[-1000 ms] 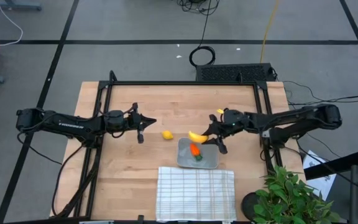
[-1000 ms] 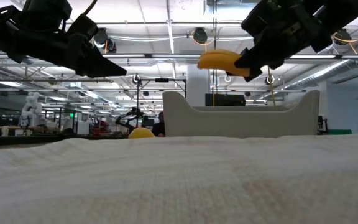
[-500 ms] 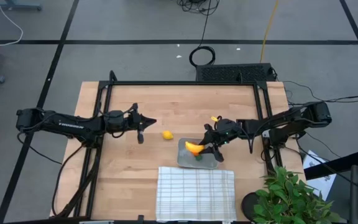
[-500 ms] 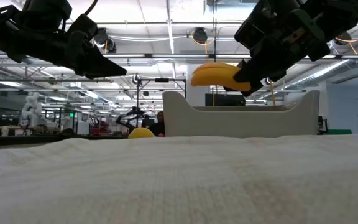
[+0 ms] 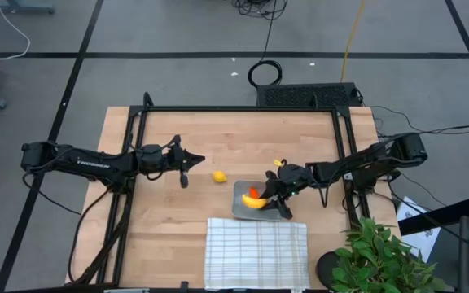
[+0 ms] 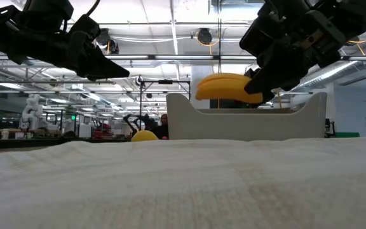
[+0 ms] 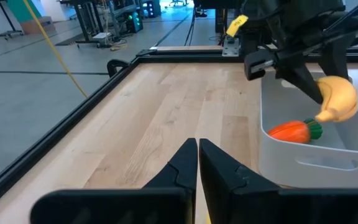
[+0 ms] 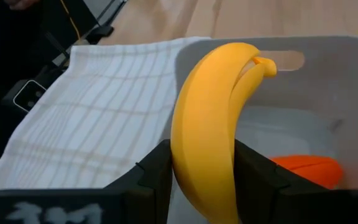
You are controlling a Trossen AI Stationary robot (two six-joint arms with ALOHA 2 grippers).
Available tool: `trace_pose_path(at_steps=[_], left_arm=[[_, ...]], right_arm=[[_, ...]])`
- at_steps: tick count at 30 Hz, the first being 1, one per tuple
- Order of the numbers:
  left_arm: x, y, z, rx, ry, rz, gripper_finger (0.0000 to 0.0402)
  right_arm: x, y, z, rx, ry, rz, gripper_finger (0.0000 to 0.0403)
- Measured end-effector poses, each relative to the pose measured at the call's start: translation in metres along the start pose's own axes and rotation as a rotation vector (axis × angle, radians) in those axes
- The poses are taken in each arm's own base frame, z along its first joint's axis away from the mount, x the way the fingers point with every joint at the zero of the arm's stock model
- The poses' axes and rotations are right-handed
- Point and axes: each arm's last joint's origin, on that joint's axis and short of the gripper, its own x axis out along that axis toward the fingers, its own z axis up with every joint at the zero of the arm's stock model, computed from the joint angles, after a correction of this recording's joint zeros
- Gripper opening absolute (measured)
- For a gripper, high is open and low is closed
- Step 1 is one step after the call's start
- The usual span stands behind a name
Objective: Pick and placing Produce into tupperware
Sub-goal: Put the banana into the gray bin
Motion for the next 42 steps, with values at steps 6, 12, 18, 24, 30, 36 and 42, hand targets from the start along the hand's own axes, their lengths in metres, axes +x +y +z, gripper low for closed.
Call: trace_pose_path(at_steps=[6,12,18,24,30,36,42], left_arm=[[0.000,0.000,0.000,-0.015,0.000,-0.001,0.0021],[0.000,0.000,0.000,-0.018,0.000,-0.013,0.0021],[0.000,0.000,0.000,-0.022,0.000,-0.013,0.0021],[0.000,0.000,0.000,-0.025,0.000,-0.013,0.0021],[0.000,0.000,0.000,-0.029,0.000,-0.013,0.0021],[0.000,-0.001,0.000,-0.029,-0.001,-0.025,0.0021],[0.000,-0.001,0.000,-0.041,-0.001,-0.031,0.0021]], right_arm=[[0.008,-0.004,-0.003,0.017,-0.009,-0.002,0.0121],[0.008,-0.004,-0.003,0.026,-0.012,-0.006,0.0121],[0.008,-0.004,-0.003,0.024,-0.012,-0.006,0.0121],[0.008,-0.004,-0.003,0.022,-0.001,-0.008,0.0121],[0.011,0.007,0.014,-0.057,0.156,-0.102,0.0118],[0.008,0.021,0.046,-0.128,0.277,-0.210,0.0118],[0.005,0.029,0.062,-0.101,0.283,-0.211,0.0117]])
